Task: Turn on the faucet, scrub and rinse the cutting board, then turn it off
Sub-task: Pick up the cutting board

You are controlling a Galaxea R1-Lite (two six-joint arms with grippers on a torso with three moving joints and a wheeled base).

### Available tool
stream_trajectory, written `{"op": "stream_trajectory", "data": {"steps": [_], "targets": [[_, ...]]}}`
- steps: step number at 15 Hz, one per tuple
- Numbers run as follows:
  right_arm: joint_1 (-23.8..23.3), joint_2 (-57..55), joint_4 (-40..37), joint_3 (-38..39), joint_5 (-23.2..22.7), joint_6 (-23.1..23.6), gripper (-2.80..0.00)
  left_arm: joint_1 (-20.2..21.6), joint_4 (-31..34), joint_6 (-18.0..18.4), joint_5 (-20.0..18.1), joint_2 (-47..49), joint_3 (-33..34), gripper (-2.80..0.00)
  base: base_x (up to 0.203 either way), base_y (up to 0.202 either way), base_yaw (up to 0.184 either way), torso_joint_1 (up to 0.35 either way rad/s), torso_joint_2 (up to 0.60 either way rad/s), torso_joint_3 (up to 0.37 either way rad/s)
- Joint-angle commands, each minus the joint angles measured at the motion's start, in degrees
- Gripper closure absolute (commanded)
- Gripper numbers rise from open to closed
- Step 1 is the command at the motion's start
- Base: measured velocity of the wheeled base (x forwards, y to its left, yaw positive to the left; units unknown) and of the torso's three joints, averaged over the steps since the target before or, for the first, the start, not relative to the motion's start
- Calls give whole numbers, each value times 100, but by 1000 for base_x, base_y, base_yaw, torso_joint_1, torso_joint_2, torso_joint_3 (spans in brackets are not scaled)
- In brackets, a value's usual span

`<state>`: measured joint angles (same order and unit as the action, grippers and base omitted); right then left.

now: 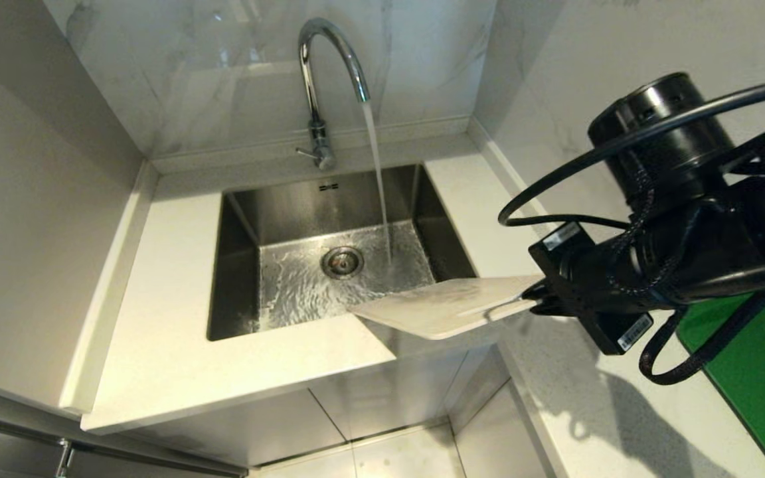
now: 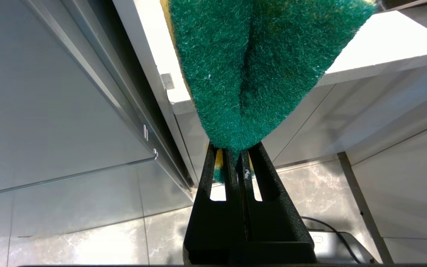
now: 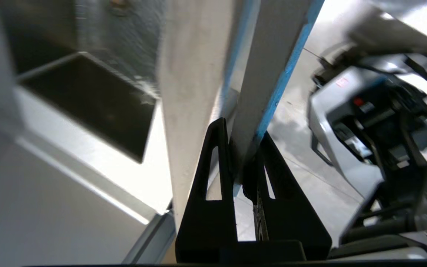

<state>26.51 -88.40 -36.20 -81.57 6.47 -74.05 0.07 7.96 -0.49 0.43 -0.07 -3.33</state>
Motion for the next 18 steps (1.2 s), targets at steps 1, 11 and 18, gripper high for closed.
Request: {"op": "stream_trajectory", "data": {"steps": [1, 11, 18], "targets": [[3, 419, 229, -173, 30, 217, 0, 1, 4, -4, 0, 7, -1, 0, 0, 0, 0, 0, 0, 0], [4, 1078, 607, -983, -337, 2021, 0, 1, 4, -4, 0, 7, -1, 0, 0, 0, 0, 0, 0, 0], [-77, 1023, 597, -1776, -638, 2715, 0, 1, 4, -4, 0, 7, -1, 0, 0, 0, 0, 0, 0, 0]]}}
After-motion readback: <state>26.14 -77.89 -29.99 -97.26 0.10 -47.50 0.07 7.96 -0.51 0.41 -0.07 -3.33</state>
